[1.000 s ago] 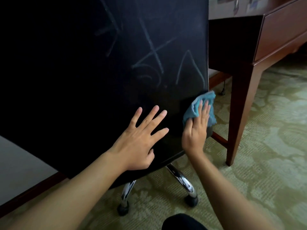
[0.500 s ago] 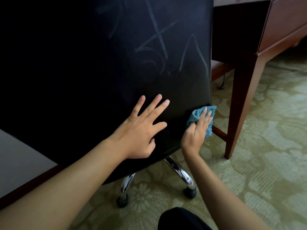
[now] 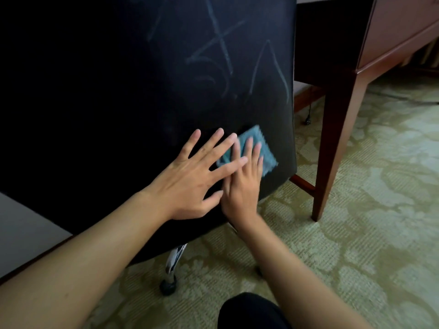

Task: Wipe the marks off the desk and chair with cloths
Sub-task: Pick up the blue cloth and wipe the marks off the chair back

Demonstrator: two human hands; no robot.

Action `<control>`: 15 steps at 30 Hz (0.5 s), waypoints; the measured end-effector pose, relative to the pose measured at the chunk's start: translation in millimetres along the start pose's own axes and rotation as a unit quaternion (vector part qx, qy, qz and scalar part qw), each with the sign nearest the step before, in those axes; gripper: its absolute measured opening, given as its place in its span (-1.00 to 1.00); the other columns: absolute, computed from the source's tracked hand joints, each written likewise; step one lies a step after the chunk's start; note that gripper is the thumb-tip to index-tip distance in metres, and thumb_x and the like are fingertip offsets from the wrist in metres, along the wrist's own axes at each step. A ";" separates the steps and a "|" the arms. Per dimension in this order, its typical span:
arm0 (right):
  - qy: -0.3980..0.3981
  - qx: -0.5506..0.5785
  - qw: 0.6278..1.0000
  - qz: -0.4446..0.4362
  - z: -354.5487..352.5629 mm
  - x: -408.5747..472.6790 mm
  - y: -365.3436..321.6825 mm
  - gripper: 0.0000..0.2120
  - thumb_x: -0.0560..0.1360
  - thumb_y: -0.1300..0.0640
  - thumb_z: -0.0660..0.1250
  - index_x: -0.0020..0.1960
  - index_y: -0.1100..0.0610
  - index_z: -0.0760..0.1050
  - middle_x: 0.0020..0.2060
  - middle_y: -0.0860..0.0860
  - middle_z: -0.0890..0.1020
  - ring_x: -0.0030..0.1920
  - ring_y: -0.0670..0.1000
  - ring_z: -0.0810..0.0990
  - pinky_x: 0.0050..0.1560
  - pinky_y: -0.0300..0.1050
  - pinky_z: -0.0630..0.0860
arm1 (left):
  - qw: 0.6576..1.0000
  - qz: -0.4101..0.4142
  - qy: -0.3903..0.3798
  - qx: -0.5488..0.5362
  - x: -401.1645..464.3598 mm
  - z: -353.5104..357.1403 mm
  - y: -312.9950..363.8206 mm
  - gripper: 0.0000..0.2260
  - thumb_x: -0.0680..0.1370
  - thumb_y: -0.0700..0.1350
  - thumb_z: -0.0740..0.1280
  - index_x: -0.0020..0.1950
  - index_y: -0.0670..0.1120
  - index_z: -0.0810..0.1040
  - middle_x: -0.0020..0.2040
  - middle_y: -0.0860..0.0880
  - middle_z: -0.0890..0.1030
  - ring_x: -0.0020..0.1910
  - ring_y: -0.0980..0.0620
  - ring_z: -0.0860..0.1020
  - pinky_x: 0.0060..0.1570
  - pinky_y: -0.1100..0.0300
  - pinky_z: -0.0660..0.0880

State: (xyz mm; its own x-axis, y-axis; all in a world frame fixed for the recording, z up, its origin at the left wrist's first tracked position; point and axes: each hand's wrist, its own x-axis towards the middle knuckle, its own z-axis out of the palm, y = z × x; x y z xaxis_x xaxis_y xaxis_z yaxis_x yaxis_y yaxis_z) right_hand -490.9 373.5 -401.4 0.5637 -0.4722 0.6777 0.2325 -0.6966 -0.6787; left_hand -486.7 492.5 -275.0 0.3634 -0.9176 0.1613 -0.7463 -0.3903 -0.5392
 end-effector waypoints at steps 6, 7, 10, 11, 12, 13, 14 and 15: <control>-0.019 0.015 0.999 0.032 3.4 -35.8 18.0 -0.45 0.62 0.13 0.03 0.58 0.00 -0.03 0.58 0.05 0.00 0.58 0.13 -0.10 0.53 0.24 0.00 | 1.000 0.000 0.022 0.011 -0.9 6.7 2.9 -0.31 0.50 0.08 0.20 0.61 0.02 0.09 0.62 -0.15 -0.01 0.60 -0.14 -0.09 0.52 -0.22 -0.17; -0.028 0.017 0.997 0.068 5.5 -57.2 25.3 -0.45 0.61 0.12 0.03 0.57 0.02 -0.02 0.57 0.06 0.01 0.58 0.12 -0.10 0.52 0.27 0.02 | 1.000 0.002 0.023 0.016 -0.1 6.6 2.8 -0.32 0.49 0.06 0.24 0.60 0.01 0.15 0.62 -0.16 0.00 0.60 -0.14 -0.08 0.52 -0.22 -0.16; -0.015 0.046 0.980 0.192 12.5 -68.2 32.9 -0.45 0.60 0.07 -0.03 0.56 -0.02 -0.05 0.57 -0.04 -0.06 0.57 -0.01 -0.17 0.56 0.15 -0.09 | 0.999 0.008 0.023 0.025 2.7 5.3 2.1 -0.37 0.45 0.02 0.32 0.52 -0.03 0.32 0.61 -0.18 0.04 0.60 -0.16 -0.06 0.52 -0.23 -0.15; 0.003 0.072 0.969 0.235 14.2 -57.6 29.8 -0.44 0.58 0.07 -0.04 0.56 -0.07 -0.07 0.57 -0.07 -0.08 0.57 -0.05 -0.19 0.56 0.06 -0.16 | 0.999 0.010 0.020 0.027 2.2 4.9 2.0 -0.39 0.45 0.01 0.33 0.50 -0.03 0.36 0.61 -0.19 0.05 0.60 -0.16 -0.05 0.52 -0.23 -0.15; 0.030 0.096 0.954 0.283 14.2 -41.4 29.2 -0.43 0.57 0.08 -0.04 0.56 -0.09 -0.07 0.57 -0.07 -0.07 0.57 -0.05 -0.20 0.55 0.00 -0.20 | 0.999 0.010 0.017 0.030 3.2 4.7 1.3 -0.41 0.45 0.00 0.34 0.48 -0.04 0.39 0.61 -0.19 0.06 0.60 -0.16 -0.05 0.52 -0.22 -0.16; 0.066 0.112 0.933 0.335 11.4 -23.2 32.0 -0.42 0.56 0.09 -0.03 0.57 -0.08 -0.04 0.58 -0.04 -0.04 0.57 -0.03 -0.17 0.54 -0.02 -0.20 | 0.999 0.009 0.011 0.031 2.8 5.0 1.6 -0.43 0.45 0.00 0.35 0.47 -0.04 0.41 0.61 -0.19 0.06 0.60 -0.16 -0.05 0.52 -0.22 -0.16; 0.107 0.119 0.910 0.383 6.1 -0.8 39.1 -0.43 0.57 0.11 -0.02 0.57 -0.05 0.01 0.58 0.01 0.00 0.57 0.01 -0.12 0.53 -0.02 -0.18 | 0.999 0.008 0.006 0.034 3.5 5.4 1.5 -0.45 0.46 -0.01 0.35 0.46 -0.04 0.42 0.61 -0.19 0.05 0.60 -0.15 -0.06 0.52 -0.21 -0.17; 0.135 0.127 0.886 0.426 -1.6 22.6 48.2 -0.46 0.59 0.13 -0.01 0.57 -0.02 0.06 0.58 0.04 0.03 0.57 0.05 -0.07 0.52 0.01 -0.15 | 0.999 0.005 -0.001 0.038 3.2 4.9 1.3 -0.47 0.47 -0.01 0.34 0.45 -0.04 0.43 0.61 -0.18 0.04 0.60 -0.14 -0.08 0.52 -0.21 -0.17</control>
State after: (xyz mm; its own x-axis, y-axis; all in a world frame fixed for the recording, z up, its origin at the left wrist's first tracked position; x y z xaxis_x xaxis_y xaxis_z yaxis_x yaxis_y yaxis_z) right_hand -468.3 328.4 -418.3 0.4184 -0.9037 -0.0910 0.0040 0.1020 -0.9948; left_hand -483.8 489.4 -279.3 0.3573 -0.9212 0.1538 -0.7060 -0.3742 -0.6013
